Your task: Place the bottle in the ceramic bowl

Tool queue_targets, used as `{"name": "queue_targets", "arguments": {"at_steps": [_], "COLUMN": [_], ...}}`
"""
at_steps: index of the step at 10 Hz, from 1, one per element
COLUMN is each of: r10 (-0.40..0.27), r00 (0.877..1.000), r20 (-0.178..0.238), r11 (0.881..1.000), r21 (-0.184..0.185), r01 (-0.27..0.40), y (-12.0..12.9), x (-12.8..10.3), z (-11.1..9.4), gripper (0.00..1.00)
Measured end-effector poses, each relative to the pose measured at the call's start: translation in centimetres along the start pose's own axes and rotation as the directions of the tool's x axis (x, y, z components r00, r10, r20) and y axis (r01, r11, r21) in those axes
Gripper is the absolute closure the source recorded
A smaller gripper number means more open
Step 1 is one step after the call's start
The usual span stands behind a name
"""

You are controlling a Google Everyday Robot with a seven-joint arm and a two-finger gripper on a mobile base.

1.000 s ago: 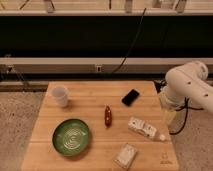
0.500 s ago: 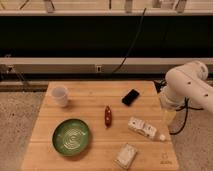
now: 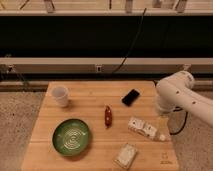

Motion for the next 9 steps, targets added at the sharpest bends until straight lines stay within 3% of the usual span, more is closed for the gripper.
{"name": "queue_targets", "arguments": {"at_steps": [2,5,9], "r10": [-0.012,-0.051,-0.071], "r00": [1.0,0.998,0.996], "r20": [0.006,0.036,0.059], "r11": [1.0,0.999,0.997], "r21": [-0.007,-0.011,-0.002], "r01": [0.012,0.051,0.072], "y": [0.2,1.1,2.0], "x": [-0.5,-1.9,-2.3], "z": [0.4,3.4,4.9], "gripper": [0.2,0.2,0.2]}}
